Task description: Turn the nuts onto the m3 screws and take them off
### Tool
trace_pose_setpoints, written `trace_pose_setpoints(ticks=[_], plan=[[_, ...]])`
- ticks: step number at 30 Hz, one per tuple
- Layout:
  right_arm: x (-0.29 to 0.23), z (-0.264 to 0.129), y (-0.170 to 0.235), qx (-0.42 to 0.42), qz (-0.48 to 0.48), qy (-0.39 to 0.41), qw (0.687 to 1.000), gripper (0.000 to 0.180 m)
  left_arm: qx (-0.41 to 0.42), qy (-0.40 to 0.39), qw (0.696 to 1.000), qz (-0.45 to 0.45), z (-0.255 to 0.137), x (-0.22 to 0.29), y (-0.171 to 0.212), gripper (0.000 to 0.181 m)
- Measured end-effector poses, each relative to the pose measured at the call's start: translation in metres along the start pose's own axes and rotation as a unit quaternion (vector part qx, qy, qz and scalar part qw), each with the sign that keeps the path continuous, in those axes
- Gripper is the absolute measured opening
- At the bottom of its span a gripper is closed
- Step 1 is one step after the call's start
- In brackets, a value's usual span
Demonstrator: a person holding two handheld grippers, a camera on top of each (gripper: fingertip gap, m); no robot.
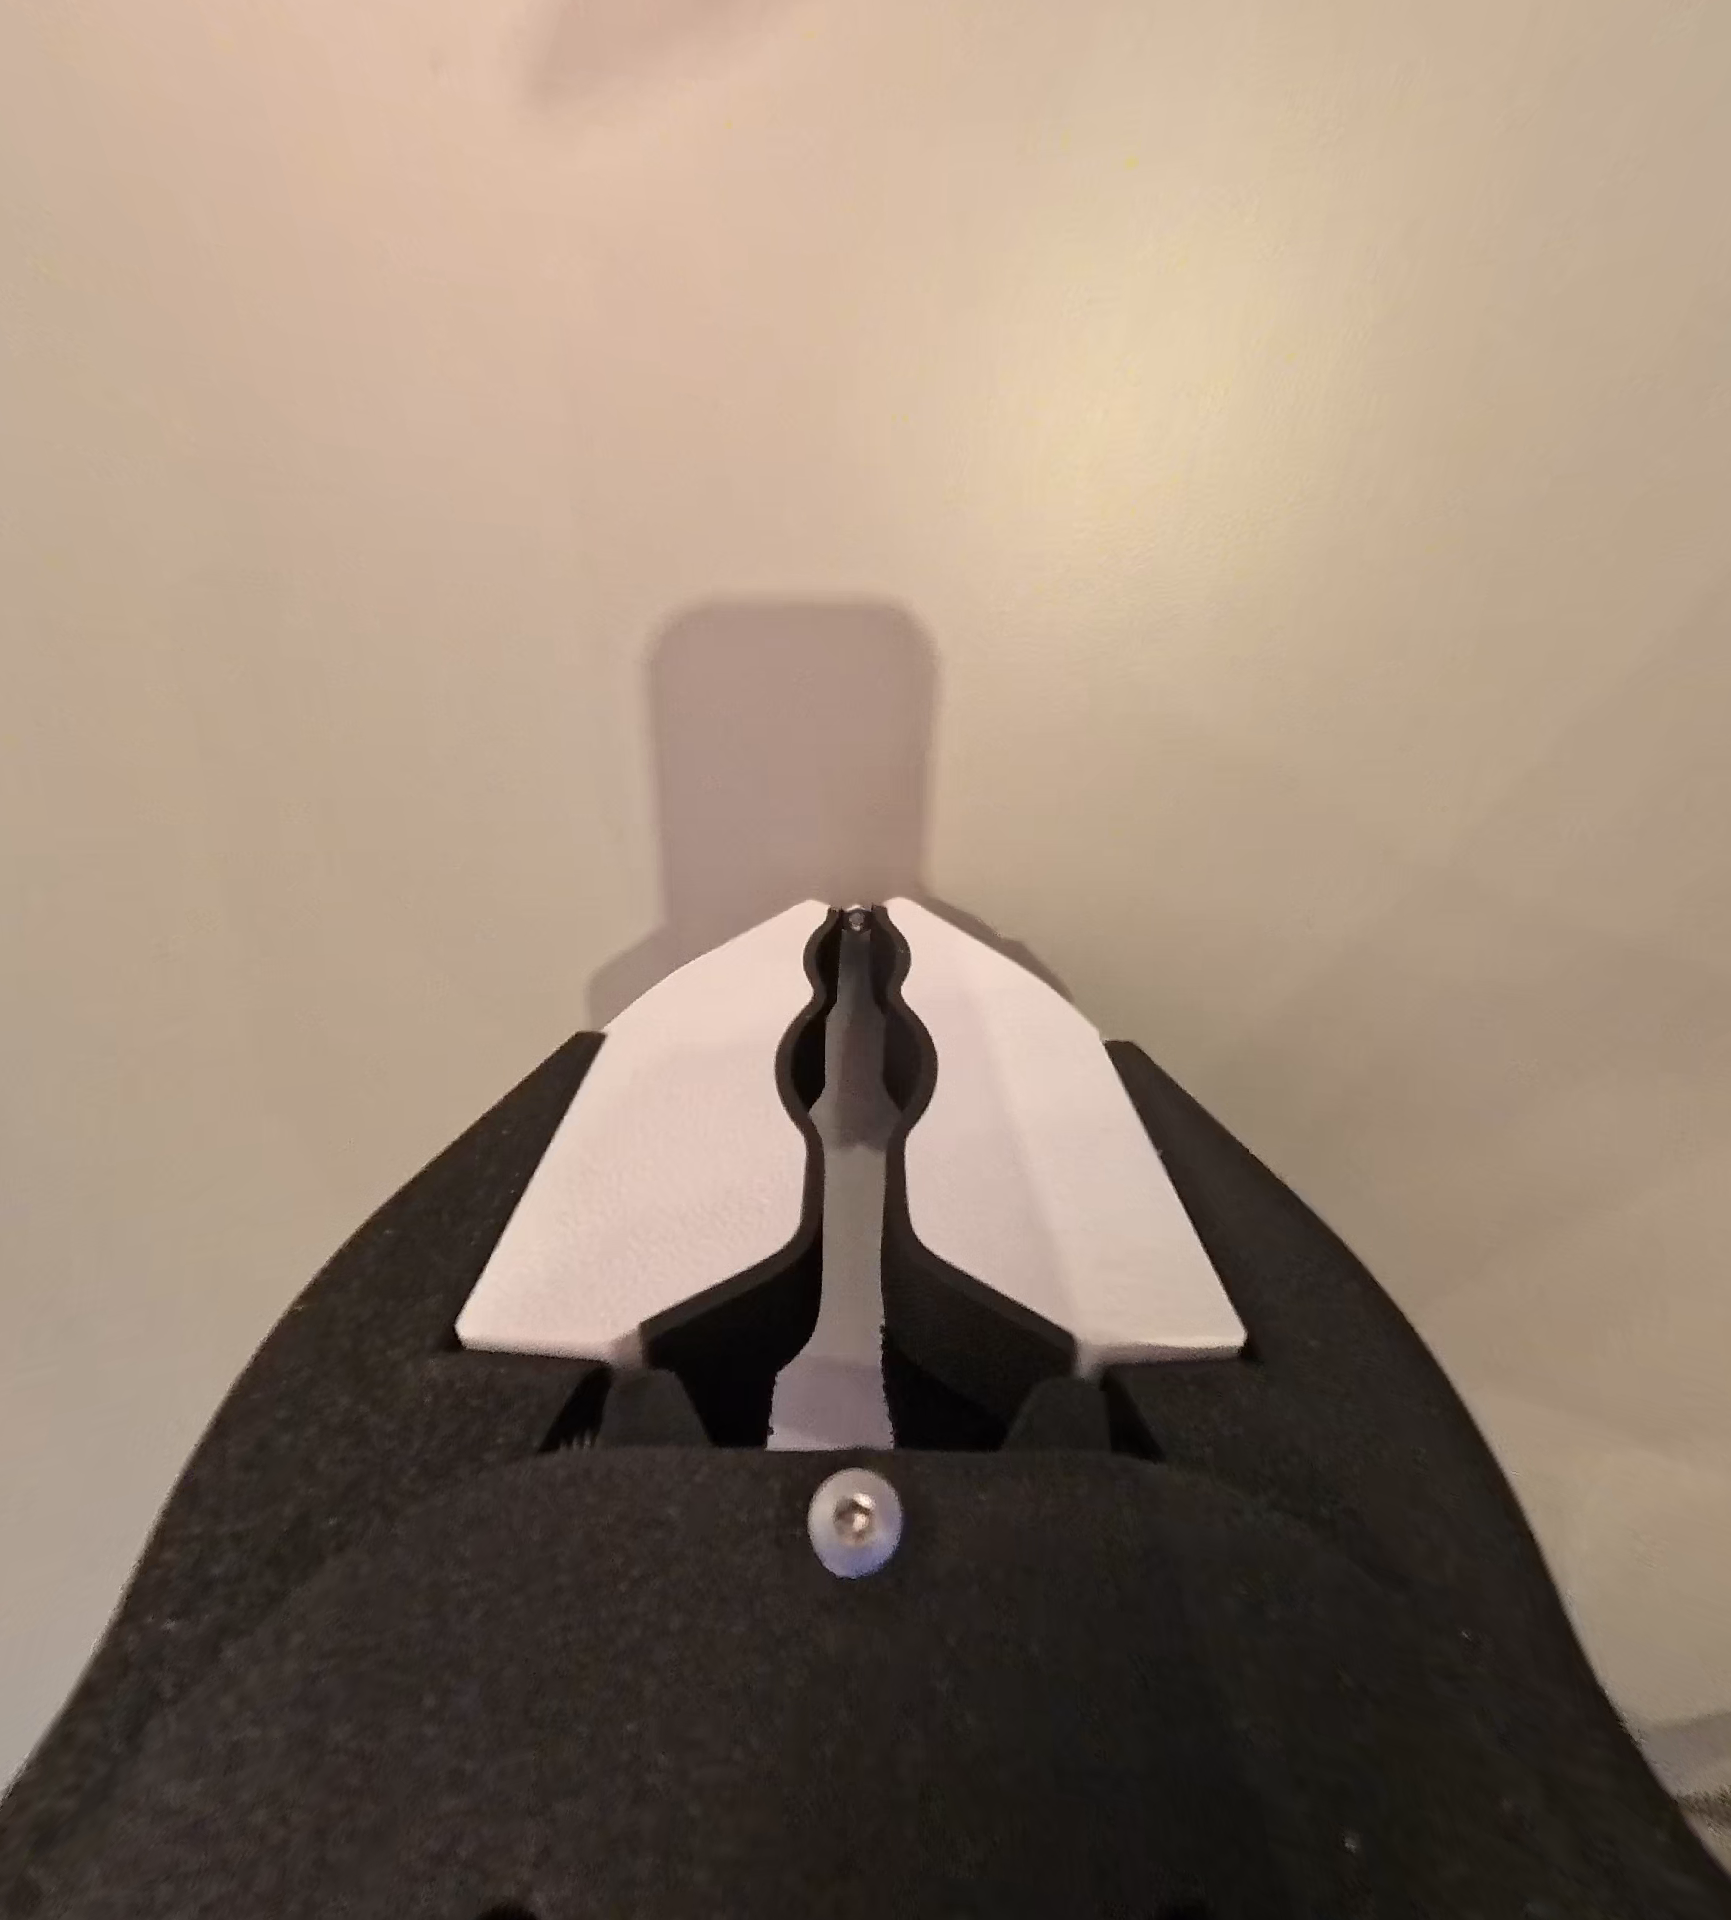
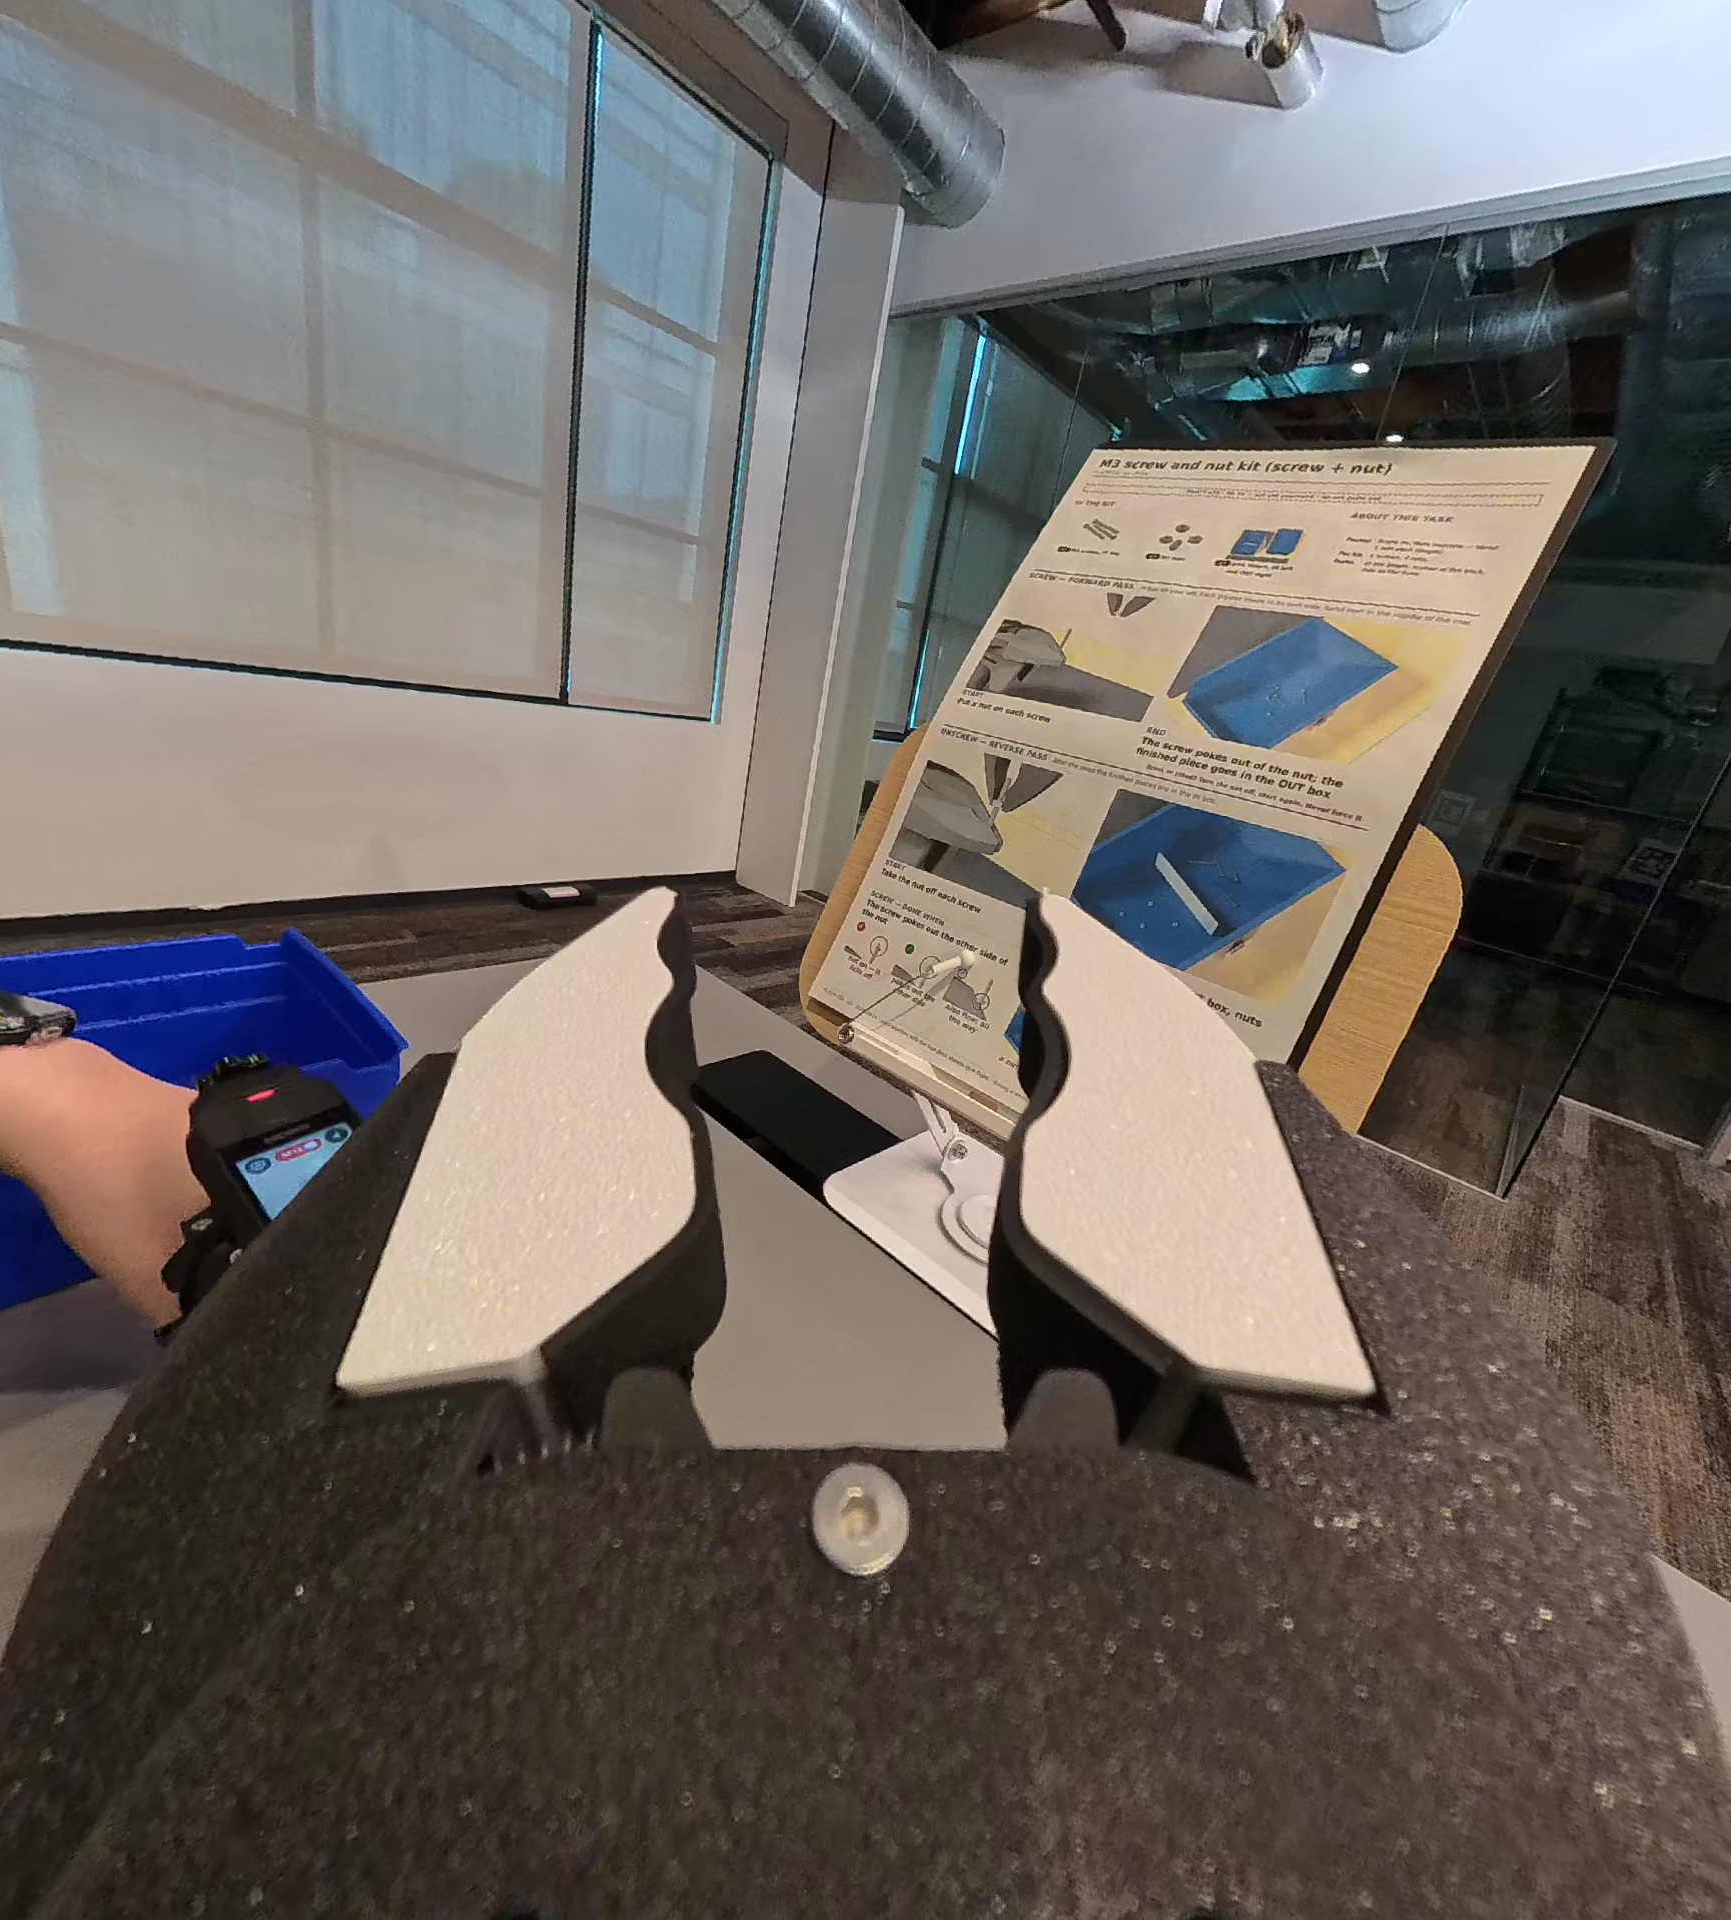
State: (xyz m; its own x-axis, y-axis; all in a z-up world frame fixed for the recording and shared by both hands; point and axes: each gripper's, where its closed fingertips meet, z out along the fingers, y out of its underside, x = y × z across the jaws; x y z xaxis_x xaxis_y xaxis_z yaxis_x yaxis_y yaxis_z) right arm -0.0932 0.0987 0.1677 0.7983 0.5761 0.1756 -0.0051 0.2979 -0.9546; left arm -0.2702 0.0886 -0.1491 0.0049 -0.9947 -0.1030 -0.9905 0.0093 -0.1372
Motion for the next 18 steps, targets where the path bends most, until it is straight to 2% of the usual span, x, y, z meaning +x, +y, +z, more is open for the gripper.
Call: trace_pose_setpoints(ticks=[12,15,18], plan=[[0.0025,-0.0026,-0.0018,0.002,0.0,0.003,1.0,0.059,0.01,0.004,1.0,-0.011,0.0029,0.0009,0.0031,0.005],[0.0042,-0.0038,-0.0024,0.004,0.002,0.006,1.0,0.059,0.016,0.0,1.0,-0.017,0.0021,-0.0006,0.0021,0.018],[0.0048,-0.0048,-0.0033,0.005,0.001,0.006,1.0,0.059,0.026,0.003,0.999,-0.025,-0.0028,-0.0014,0.0005,0.018]])
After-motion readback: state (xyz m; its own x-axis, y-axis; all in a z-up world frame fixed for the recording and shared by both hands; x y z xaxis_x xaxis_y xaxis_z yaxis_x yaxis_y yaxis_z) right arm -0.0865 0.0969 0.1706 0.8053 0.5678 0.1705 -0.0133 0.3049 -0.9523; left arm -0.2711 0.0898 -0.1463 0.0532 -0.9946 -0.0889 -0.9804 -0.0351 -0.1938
